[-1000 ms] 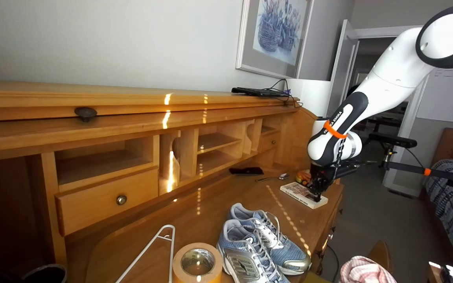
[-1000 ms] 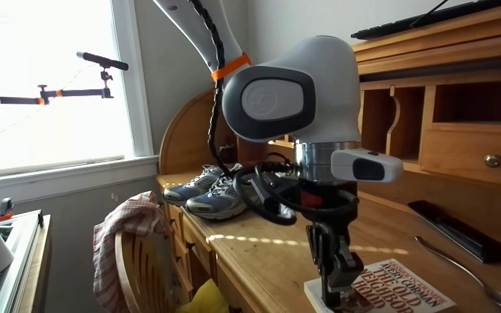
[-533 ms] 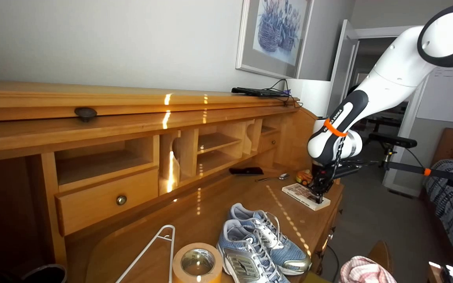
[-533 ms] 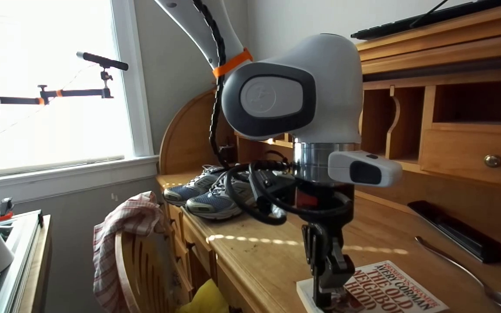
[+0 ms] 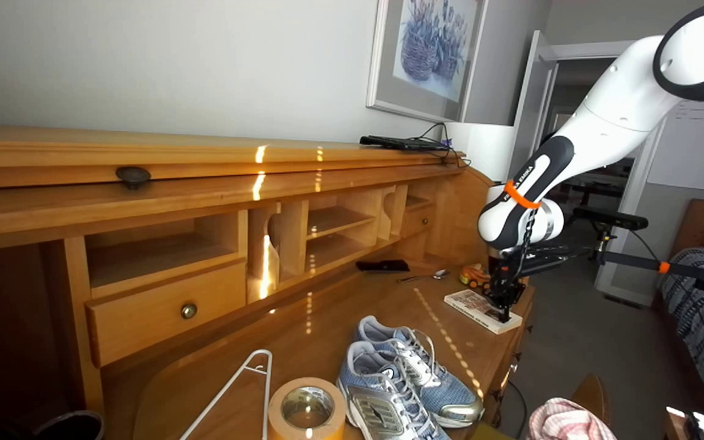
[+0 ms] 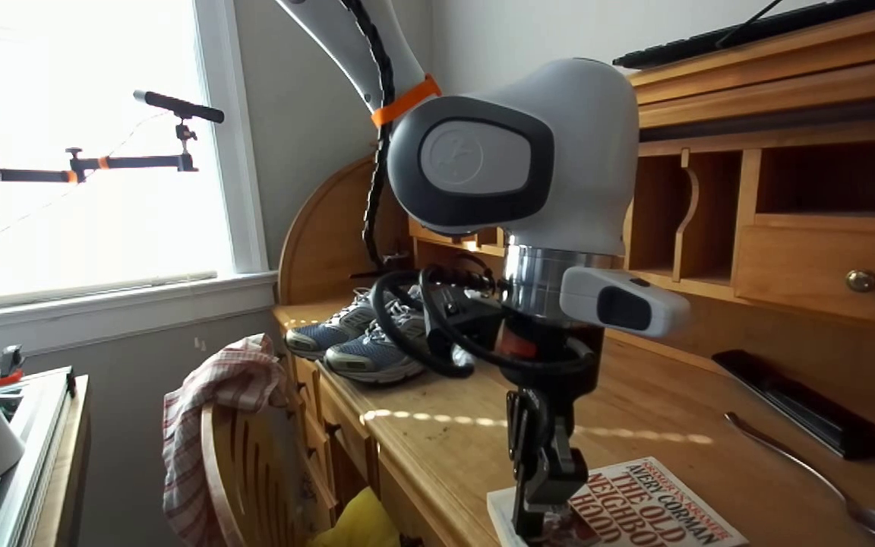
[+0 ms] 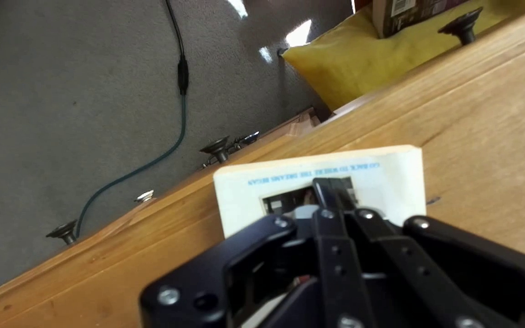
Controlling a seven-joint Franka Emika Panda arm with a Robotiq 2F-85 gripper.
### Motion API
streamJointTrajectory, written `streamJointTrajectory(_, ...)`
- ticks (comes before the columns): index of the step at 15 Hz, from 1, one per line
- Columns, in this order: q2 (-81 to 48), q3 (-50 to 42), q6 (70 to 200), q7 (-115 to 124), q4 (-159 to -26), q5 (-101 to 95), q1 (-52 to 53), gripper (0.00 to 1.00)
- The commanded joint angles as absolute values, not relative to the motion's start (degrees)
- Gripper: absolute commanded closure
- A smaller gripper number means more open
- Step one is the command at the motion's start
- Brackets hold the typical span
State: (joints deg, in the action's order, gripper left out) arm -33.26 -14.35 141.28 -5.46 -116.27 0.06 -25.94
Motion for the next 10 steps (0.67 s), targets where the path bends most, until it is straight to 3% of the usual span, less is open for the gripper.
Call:
streamJointTrajectory(1, -33.4, -15.0, 139.7, -4.2, -117.9, 0.9, -25.1, 1.00)
streamJointTrajectory(10, -33.2, -15.8, 138.7, -2.2, -118.4, 0.6, -24.1, 1.00)
